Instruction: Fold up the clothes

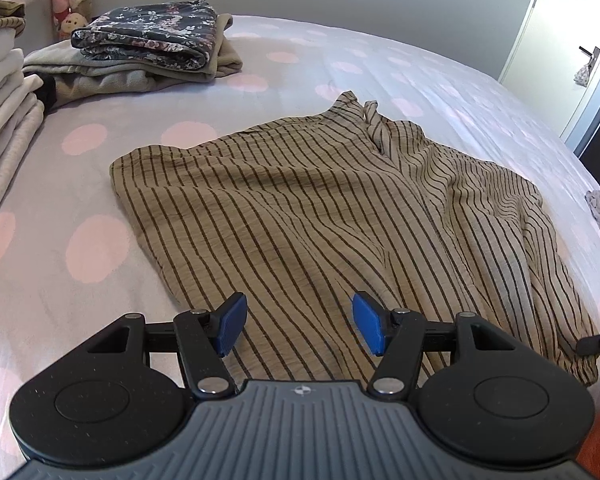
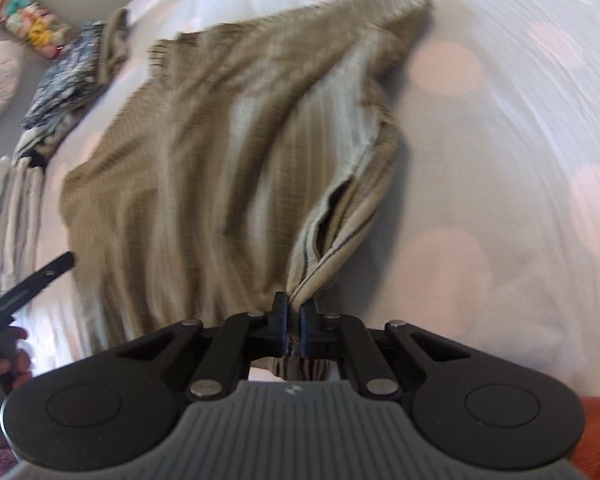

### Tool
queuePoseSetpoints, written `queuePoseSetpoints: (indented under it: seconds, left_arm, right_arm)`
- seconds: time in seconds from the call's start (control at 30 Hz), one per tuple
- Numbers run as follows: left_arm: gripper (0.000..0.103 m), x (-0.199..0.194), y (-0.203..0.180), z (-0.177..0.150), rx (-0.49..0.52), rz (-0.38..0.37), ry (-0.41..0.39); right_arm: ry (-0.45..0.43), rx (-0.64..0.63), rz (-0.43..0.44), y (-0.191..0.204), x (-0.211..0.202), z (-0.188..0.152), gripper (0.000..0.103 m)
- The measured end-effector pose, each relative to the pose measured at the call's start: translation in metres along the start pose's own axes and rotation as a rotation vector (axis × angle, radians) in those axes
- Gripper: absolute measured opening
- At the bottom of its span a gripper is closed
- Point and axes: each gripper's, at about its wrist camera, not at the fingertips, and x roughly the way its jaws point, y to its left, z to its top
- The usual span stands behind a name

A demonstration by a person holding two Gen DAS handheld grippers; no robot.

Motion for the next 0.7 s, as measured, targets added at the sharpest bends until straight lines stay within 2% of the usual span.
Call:
queuePoseSetpoints:
  seconds: [0.17, 0.3, 0.53, 0.7]
  left_arm:
    - [0.057, -0.003, 0.003, 0.001, -0.011, -0.006, -0.011]
    - [0.057, -0.005, 0.008, 0.002, -0.033, -0.019, -0.018]
    - [0.057, -0.007, 0.013, 0.003, -0.058, -0.021, -0.023]
    - [0.057, -0.007, 0.016, 0.003, -0.066, -0.018, -0.027]
  right_arm:
    - [-0.027, -0.104, 0.061, 0.046, -0.004, 0.009, 0.005]
    - [-0.016, -0.218, 0.103, 0.091, 0.004, 0.011, 0.005]
    - [0.074, -0.348, 0.198, 0.150, 0.037, -0.003, 0.004]
    - [0.156, -0.394, 0.252, 0.170, 0.060, -0.028, 0.004]
